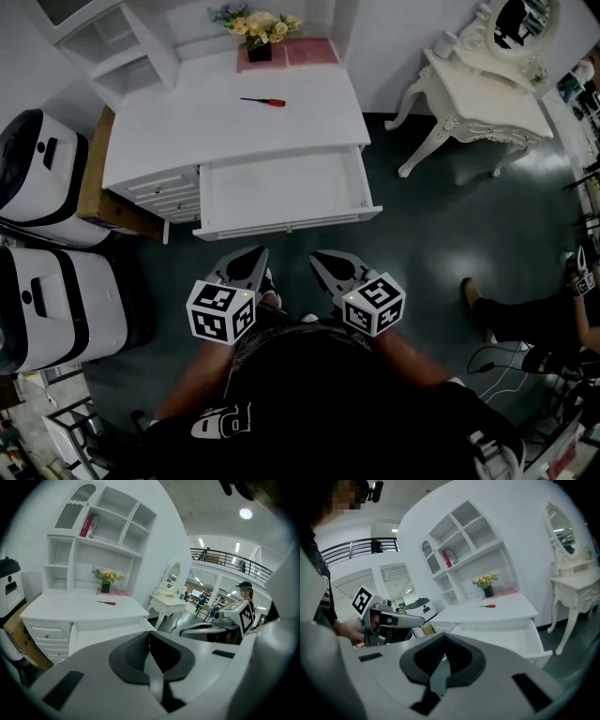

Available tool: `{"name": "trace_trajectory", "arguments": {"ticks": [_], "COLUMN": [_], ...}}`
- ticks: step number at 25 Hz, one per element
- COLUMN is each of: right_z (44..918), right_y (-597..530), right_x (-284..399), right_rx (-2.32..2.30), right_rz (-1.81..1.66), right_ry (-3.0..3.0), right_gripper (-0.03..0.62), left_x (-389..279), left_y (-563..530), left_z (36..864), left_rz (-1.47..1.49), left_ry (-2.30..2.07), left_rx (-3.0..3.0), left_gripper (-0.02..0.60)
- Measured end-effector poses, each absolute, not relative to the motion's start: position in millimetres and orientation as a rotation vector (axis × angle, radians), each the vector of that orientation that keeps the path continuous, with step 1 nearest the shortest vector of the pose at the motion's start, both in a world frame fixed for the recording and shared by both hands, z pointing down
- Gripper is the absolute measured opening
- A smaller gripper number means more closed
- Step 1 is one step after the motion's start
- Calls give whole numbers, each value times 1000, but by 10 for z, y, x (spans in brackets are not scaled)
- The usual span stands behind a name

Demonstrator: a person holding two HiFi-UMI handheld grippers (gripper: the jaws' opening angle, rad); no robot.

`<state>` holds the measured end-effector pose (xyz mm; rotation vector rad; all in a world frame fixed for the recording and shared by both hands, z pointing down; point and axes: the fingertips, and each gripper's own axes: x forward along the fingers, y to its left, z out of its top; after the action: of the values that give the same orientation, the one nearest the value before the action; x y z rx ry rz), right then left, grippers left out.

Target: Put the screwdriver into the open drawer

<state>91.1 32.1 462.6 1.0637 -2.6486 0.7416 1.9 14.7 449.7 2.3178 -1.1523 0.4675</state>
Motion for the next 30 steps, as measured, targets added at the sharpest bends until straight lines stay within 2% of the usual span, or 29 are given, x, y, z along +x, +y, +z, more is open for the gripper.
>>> {"name": "trace_trajectory", "arguments": {"ticks": [30], "right_z": [4675], "right_y": [-1147], "right_x": [226], "right_rx": [1157], "right_rz": [759], "right_ry": [-2549], "right_gripper": [9], "left_x": [-661], "left_y": [-1344], "left_z": [4689], "left_rz": [515], "left_ry": [-1029], "left_rx": [2331], "left_gripper": [15]}}
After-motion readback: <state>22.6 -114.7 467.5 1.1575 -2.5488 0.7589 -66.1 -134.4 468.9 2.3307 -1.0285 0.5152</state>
